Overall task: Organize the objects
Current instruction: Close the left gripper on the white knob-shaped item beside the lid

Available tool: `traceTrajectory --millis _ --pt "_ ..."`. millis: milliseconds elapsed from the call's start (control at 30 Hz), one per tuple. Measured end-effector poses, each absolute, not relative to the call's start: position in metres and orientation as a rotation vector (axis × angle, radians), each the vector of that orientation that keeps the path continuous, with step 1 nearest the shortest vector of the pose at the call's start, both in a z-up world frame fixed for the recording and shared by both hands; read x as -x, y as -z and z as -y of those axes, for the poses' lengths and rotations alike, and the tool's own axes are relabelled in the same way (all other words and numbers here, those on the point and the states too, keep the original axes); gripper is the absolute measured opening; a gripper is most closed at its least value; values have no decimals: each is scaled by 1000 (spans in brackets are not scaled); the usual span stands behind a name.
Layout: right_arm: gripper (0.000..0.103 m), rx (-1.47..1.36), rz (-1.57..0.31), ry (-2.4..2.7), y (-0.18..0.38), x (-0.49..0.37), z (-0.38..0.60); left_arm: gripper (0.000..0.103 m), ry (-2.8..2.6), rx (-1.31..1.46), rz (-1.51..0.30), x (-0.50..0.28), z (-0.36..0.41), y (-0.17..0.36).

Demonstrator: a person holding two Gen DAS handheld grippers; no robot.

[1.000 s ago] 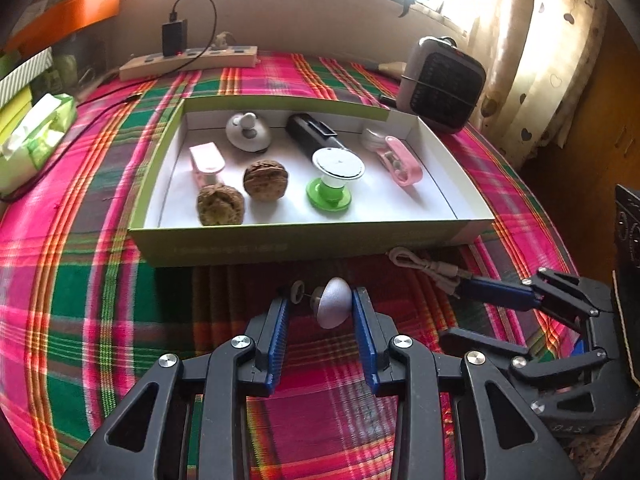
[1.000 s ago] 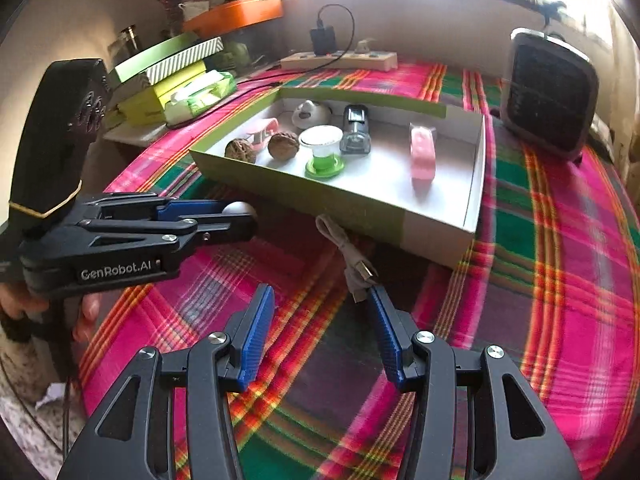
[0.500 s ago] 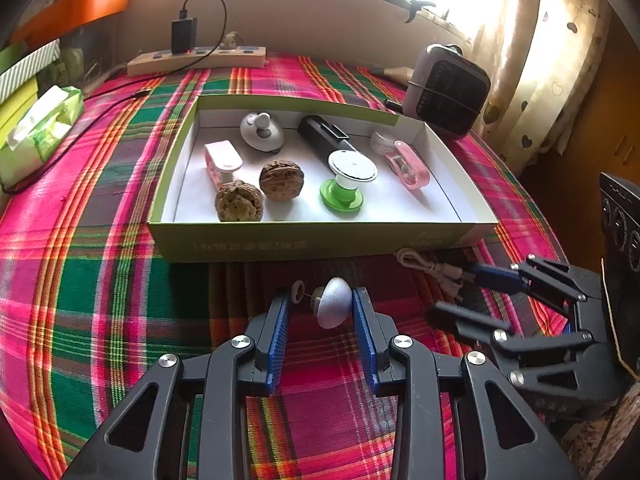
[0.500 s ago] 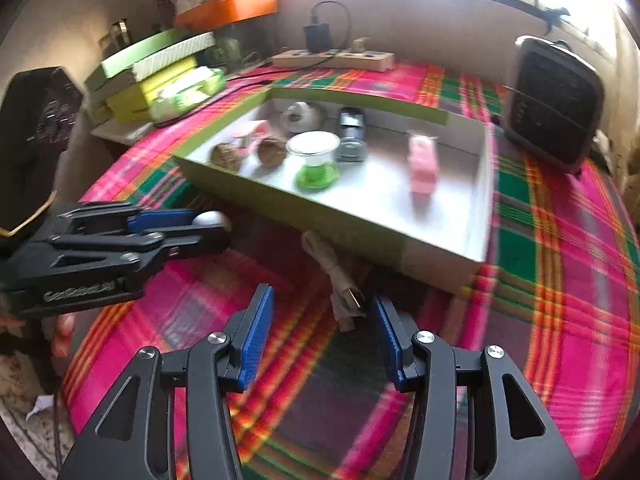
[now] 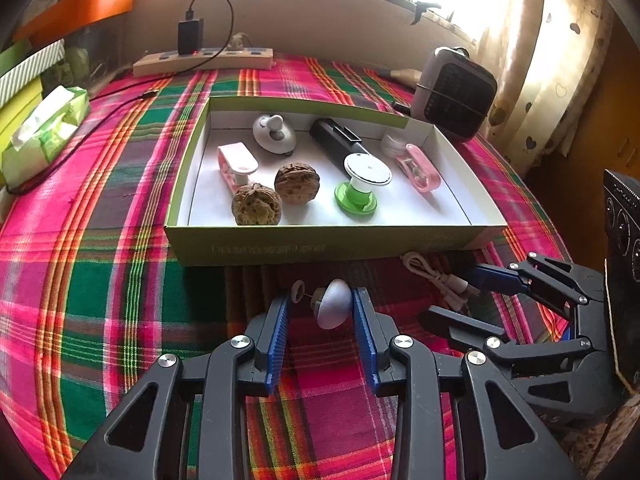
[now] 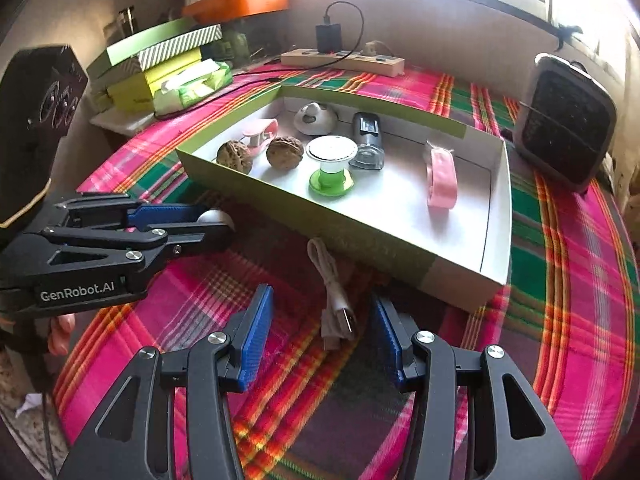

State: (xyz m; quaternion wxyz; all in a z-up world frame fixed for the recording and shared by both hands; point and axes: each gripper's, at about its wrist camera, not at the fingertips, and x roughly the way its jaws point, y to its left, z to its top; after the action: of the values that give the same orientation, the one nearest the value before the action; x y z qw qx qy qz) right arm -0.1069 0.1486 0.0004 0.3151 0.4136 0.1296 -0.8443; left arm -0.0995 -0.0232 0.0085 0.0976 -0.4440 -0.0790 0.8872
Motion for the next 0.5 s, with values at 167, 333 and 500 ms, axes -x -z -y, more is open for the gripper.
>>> traceTrajectory --millis 167,333,500 --pt "50 -1088 -374 2239 0 108 -146 30 -2632 1310 215 101 22 -8" --pt "37 -1085 -380 2256 0 107 -148 30 -2635 1309 214 102 22 -8" --pt "22 -1079 -381 2253 -1 105 -149 30 -2640 1307 206 101 21 -8"
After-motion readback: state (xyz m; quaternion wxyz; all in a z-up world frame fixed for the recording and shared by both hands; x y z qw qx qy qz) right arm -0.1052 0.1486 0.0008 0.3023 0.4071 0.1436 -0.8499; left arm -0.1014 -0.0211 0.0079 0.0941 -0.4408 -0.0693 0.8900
